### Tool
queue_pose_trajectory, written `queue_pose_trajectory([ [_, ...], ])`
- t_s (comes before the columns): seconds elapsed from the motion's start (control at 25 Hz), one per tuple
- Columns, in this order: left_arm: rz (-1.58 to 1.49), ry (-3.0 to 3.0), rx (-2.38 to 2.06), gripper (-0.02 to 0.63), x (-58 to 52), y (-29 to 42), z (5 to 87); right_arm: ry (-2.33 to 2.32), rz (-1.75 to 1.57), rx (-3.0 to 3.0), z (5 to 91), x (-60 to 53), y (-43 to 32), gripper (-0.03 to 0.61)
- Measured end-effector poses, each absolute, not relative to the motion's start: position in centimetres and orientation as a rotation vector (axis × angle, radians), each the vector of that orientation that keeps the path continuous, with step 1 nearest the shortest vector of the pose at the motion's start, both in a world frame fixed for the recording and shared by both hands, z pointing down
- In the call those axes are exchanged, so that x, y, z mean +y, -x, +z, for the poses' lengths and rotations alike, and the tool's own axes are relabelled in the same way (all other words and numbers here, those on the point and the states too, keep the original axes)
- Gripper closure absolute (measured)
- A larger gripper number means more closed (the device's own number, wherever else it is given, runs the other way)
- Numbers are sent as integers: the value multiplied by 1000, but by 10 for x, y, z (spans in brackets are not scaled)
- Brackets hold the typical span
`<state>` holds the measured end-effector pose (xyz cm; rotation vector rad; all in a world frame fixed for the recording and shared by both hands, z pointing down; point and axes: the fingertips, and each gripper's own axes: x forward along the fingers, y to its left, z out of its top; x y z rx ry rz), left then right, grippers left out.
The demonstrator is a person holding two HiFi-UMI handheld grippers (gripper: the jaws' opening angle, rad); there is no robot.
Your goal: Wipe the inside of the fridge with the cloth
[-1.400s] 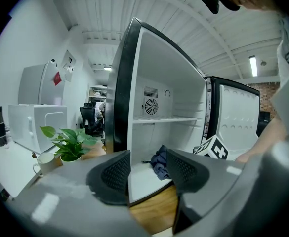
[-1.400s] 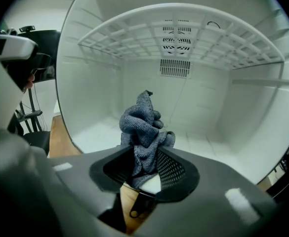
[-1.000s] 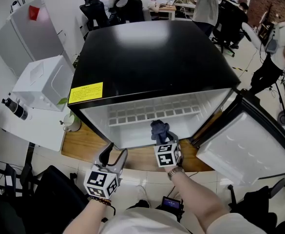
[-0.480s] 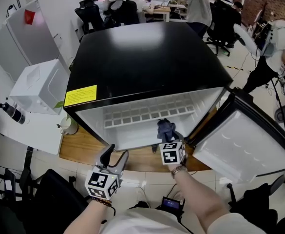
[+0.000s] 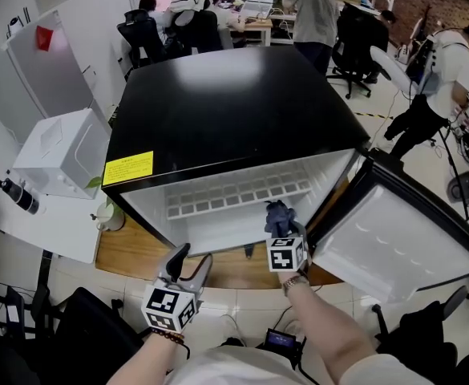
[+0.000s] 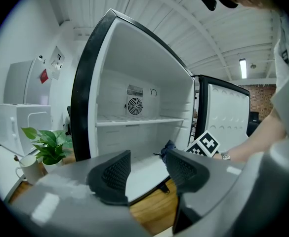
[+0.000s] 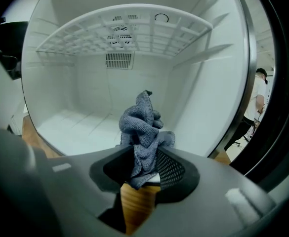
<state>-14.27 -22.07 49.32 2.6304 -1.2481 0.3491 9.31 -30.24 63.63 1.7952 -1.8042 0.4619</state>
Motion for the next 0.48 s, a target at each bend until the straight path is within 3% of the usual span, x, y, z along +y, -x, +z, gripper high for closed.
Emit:
queue_pose_trajectory([
  [0.48, 360, -2654, -1209, 379, -222, 130, 492, -1840, 502, -1759, 636, -301, -108, 442],
])
